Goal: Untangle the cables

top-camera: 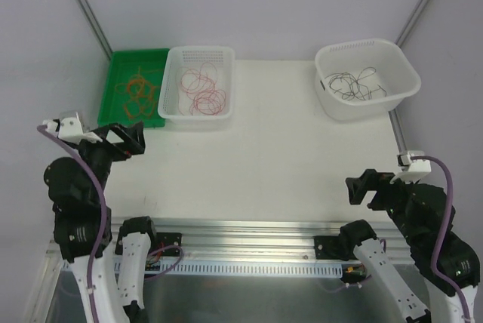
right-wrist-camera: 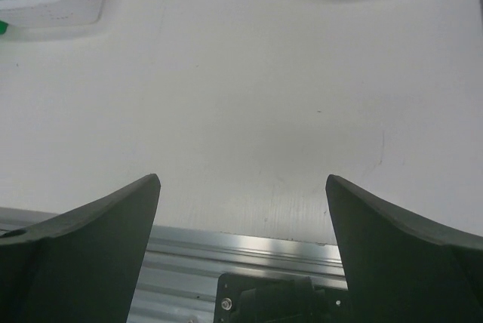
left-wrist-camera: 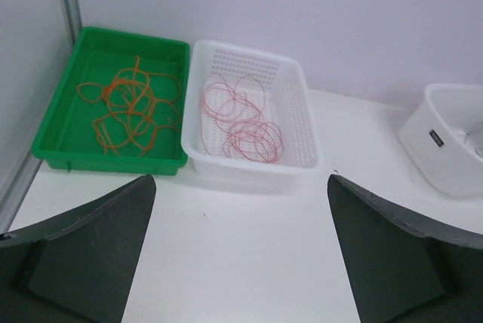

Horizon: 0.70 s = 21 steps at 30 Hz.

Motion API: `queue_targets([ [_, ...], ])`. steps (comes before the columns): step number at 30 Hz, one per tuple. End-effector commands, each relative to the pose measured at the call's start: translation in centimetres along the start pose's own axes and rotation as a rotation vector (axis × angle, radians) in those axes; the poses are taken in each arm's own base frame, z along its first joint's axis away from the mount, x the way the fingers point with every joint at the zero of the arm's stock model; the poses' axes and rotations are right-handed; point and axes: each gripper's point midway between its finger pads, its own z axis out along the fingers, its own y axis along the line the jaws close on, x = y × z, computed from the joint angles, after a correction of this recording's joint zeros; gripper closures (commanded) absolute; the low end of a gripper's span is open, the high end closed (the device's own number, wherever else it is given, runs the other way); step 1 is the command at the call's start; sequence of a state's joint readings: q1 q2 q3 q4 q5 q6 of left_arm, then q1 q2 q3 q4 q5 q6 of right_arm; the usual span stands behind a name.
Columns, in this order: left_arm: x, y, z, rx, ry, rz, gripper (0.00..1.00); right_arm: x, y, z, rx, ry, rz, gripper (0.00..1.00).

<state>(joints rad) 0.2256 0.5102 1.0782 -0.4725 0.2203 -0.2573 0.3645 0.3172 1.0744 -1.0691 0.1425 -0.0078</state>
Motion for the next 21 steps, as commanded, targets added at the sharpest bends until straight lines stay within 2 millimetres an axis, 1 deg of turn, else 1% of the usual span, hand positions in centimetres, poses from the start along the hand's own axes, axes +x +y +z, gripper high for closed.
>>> queue_targets([
  [1,3.7,-0.5,-3.3,0.034,0.096,0.052,0.01,-0.9,-2.4,-1.9,0.103,-0.076,-0.02,0.03],
  [2,3.8,-0.6,-4.3,0.044,0.085,0.071,0.01,-1.0,-2.7,-2.2,0.118,-0.094,-0.017,0.03],
  [3,4.1,-0.8,-6.1,0.053,0.063,0.083,0.01,-1.2,-3.4,-3.0,0.144,-0.132,-0.012,0.03],
  [5,4.5,-0.3,-7.8,0.035,0.052,0.097,0.01,-1.2,-3.9,-3.7,0.155,-0.169,-0.021,0.03],
  [6,4.2,0.0,-8.9,0.021,0.033,0.099,0.01,-1.1,-4.3,-3.9,0.17,-0.186,-0.024,0.03],
  [7,5.0,0.6,-9.4,-0.001,0.064,0.099,0.01,-1.1,-4.5,-4.4,0.165,-0.226,-0.02,0.03],
  [8,5.1,1.1,-9.8,-0.02,0.061,0.097,0.01,-1.1,-4.7,-4.7,0.168,-0.244,-0.025,0.03],
  [9,5.3,1.1,-10.3,-0.017,0.051,0.096,0.01,-1.2,-5.0,-4.9,0.175,-0.266,-0.023,0.03],
  [10,5.8,1.2,-10.6,-0.01,0.063,0.094,0.01,-1.1,-5.3,-5.5,0.179,-0.304,-0.016,0.03],
  [12,6.5,1.3,-11.1,-0.005,0.058,0.074,0.01,-1.1,-5.8,-6.0,0.195,-0.342,-0.016,0.03],
  [13,6.9,1.0,-11.4,0.022,0.061,0.065,0.01,-1.1,-6.2,-5.9,0.216,-0.344,-0.021,0.03],
  [14,7.4,1.0,-11.6,0.034,0.069,0.047,0.01,-0.9,-6.6,-6.8,0.214,-0.393,-0.016,0.03],
  [15,7.4,1.4,-12.0,0.024,0.043,0.04,0.01,-0.9,-6.9,-7.0,0.231,-0.407,-0.015,0.03],
  [17,7.9,1.6,-12.2,0.027,0.036,0.023,0.01,-0.3,-7.4,-7.0,0.244,-0.423,-0.015,0.03],
  [21,7.4,2.4,-13.8,0.039,-0.037,0.016,0.01,0.0,-8.0,-7.7,0.255,-0.469,0.004,0.03],
])
